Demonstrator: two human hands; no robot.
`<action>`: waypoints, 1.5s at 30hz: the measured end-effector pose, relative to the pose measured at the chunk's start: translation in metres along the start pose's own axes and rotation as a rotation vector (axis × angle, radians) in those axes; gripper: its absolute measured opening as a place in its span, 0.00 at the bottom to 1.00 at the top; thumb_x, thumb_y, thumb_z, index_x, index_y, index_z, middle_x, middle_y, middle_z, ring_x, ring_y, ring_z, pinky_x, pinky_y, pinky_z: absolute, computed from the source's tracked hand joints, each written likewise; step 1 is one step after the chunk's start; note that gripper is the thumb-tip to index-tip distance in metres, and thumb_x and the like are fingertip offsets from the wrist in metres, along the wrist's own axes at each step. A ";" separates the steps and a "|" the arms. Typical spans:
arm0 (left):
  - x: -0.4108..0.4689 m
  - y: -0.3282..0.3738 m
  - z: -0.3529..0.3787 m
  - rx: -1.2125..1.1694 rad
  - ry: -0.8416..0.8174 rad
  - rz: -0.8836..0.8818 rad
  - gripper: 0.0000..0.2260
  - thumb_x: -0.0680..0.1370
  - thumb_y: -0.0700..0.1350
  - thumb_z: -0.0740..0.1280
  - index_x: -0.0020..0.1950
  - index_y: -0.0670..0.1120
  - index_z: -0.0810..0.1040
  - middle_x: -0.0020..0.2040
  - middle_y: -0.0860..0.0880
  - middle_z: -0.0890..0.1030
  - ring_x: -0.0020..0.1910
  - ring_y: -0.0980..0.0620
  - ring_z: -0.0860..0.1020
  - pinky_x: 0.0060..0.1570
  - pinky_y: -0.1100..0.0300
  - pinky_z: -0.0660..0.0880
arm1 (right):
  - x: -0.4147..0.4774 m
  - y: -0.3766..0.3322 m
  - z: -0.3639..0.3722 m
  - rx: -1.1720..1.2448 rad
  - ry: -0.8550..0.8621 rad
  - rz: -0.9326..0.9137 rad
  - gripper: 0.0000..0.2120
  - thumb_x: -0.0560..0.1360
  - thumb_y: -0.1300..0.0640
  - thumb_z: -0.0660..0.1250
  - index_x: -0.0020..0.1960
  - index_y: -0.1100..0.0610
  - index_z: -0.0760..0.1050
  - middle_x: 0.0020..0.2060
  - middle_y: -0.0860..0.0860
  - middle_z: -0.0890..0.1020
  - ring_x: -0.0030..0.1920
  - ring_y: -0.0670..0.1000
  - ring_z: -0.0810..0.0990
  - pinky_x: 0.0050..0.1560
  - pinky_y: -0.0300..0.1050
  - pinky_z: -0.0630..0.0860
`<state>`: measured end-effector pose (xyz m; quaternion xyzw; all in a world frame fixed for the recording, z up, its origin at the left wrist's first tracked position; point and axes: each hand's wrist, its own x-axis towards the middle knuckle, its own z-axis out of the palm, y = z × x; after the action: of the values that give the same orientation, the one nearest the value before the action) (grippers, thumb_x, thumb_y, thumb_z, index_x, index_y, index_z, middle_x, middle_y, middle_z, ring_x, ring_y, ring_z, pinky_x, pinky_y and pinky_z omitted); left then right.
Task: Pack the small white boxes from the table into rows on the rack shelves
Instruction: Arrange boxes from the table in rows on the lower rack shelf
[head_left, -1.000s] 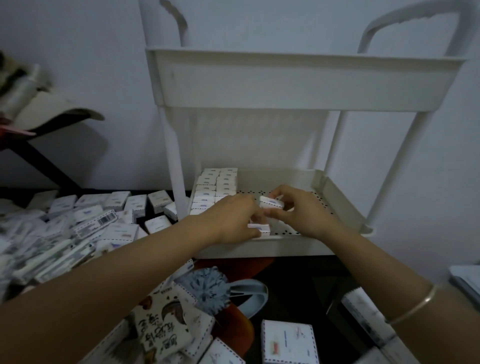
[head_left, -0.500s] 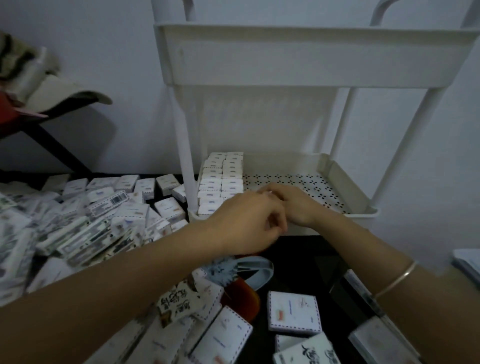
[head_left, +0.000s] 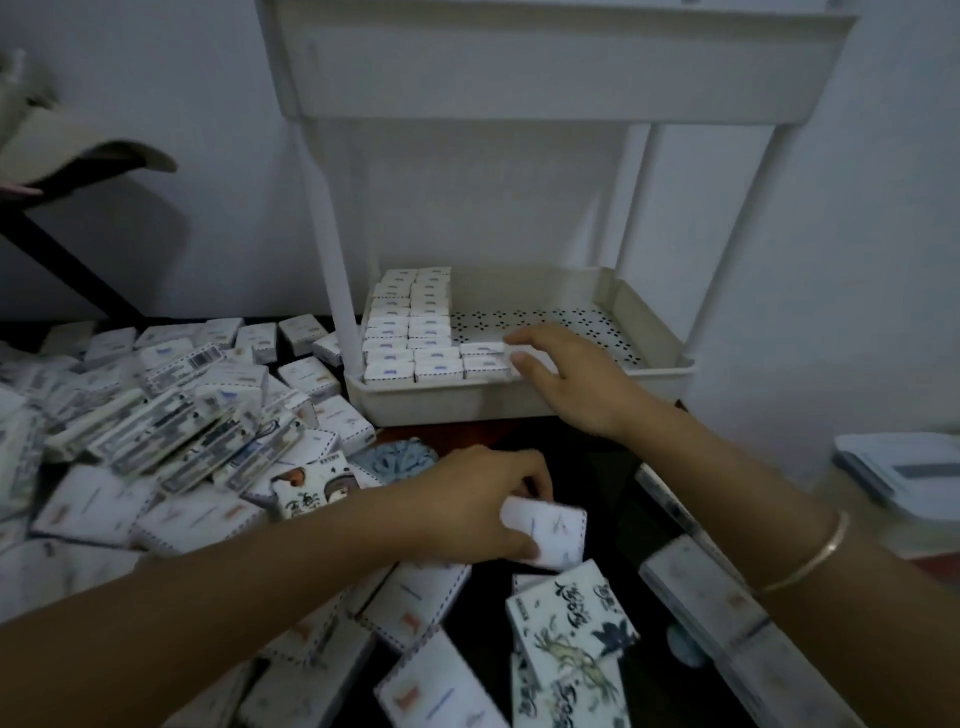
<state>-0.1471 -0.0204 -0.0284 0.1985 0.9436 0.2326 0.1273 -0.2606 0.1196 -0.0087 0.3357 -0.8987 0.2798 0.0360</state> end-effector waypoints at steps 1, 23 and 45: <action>-0.001 0.000 0.001 -0.036 0.040 -0.002 0.17 0.72 0.51 0.74 0.58 0.55 0.73 0.54 0.54 0.79 0.48 0.57 0.76 0.47 0.59 0.75 | -0.012 0.000 -0.005 0.003 0.006 -0.003 0.18 0.82 0.49 0.57 0.68 0.53 0.72 0.65 0.51 0.74 0.65 0.49 0.72 0.65 0.45 0.67; 0.017 0.012 -0.002 -0.549 0.191 -0.263 0.23 0.77 0.29 0.55 0.62 0.52 0.76 0.58 0.49 0.77 0.54 0.53 0.77 0.43 0.63 0.78 | -0.185 -0.001 -0.029 -0.502 -0.216 0.199 0.28 0.74 0.39 0.66 0.71 0.43 0.66 0.67 0.47 0.69 0.66 0.49 0.68 0.62 0.45 0.70; 0.067 -0.039 -0.115 -0.083 0.799 -0.142 0.16 0.73 0.34 0.67 0.58 0.48 0.76 0.55 0.47 0.79 0.54 0.48 0.77 0.51 0.54 0.77 | -0.084 0.016 -0.012 0.112 0.099 0.118 0.12 0.80 0.48 0.60 0.62 0.49 0.70 0.48 0.42 0.81 0.41 0.35 0.77 0.39 0.29 0.69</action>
<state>-0.2571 -0.0675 0.0419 0.0214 0.9200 0.3200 -0.2255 -0.2071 0.1851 -0.0271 0.2695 -0.8971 0.3474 0.0448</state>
